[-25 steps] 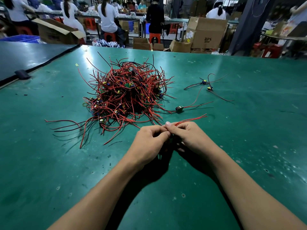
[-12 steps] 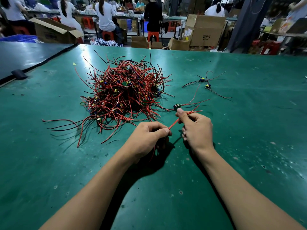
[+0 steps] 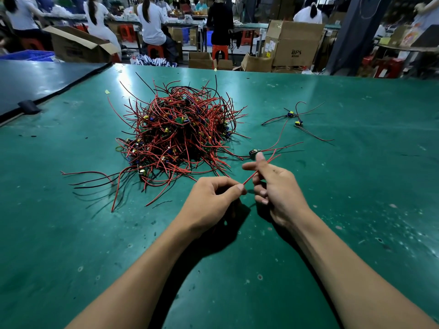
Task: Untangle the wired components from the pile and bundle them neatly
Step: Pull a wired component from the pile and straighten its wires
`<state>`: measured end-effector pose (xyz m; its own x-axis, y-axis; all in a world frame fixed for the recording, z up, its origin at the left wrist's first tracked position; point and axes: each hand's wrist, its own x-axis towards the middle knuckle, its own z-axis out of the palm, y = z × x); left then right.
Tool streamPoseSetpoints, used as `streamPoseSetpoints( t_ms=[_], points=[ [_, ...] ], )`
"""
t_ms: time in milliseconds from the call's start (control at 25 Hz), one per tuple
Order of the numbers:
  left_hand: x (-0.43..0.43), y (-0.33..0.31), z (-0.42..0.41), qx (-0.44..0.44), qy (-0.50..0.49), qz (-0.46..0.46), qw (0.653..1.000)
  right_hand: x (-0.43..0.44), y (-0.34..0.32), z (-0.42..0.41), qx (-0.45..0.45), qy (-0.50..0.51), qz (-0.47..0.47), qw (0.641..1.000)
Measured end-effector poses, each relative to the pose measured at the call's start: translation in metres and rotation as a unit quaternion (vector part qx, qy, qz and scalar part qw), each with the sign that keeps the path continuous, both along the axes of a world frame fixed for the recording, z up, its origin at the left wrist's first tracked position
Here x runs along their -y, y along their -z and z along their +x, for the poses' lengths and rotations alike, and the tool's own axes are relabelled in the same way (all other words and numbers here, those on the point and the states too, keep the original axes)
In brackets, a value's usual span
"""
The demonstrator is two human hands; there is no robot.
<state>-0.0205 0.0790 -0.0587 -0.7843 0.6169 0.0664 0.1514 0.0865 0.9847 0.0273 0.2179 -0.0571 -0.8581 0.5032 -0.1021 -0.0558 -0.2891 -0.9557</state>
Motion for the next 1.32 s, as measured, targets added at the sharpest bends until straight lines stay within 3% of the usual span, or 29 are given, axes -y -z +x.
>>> streamPoseSetpoints(
  t_ms=[160,320,440,560,640,760,840,960,1120,1200,1280,1320],
  points=[
    [0.001,0.002,-0.001,0.013,-0.037,0.014,0.999,0.016,0.007,0.004,0.034,-0.080,0.108,0.990],
    [0.000,0.003,0.001,-0.013,-0.017,-0.034,0.999,0.000,0.004,0.008,0.082,-0.107,0.209,0.969],
    [0.001,-0.001,-0.002,-0.018,0.007,-0.054,0.998,-0.014,0.004,0.008,0.090,-0.040,0.331,0.938],
    [0.004,-0.004,-0.003,-0.005,0.040,-0.056,0.998,-0.025,0.008,0.006,0.088,0.096,0.396,0.909],
    [0.005,-0.006,-0.002,0.004,0.052,-0.051,0.997,-0.026,0.008,0.005,0.070,0.127,0.350,0.925],
    [0.007,-0.008,-0.004,0.037,0.065,-0.036,0.997,-0.018,0.001,0.002,0.050,0.084,0.081,0.992],
    [0.009,-0.009,-0.004,0.061,0.074,-0.033,0.995,-0.020,-0.007,0.004,0.059,0.035,-0.058,0.996],
    [0.010,-0.010,-0.001,0.096,0.050,-0.006,0.994,-0.023,-0.010,0.006,0.040,-0.003,-0.113,0.993],
    [0.010,-0.016,-0.003,0.173,-0.033,0.064,0.982,-0.007,-0.001,0.002,0.024,0.004,-0.028,0.999],
    [0.012,-0.020,-0.006,0.197,-0.080,0.110,0.971,0.001,0.005,0.004,0.017,-0.016,0.124,0.992],
    [0.016,-0.023,-0.009,0.205,-0.109,0.153,0.961,0.003,0.009,0.007,0.024,-0.039,0.330,0.943],
    [0.018,-0.024,-0.010,0.205,-0.116,0.165,0.958,0.005,0.011,0.009,0.019,-0.060,0.365,0.929]
  ],
)
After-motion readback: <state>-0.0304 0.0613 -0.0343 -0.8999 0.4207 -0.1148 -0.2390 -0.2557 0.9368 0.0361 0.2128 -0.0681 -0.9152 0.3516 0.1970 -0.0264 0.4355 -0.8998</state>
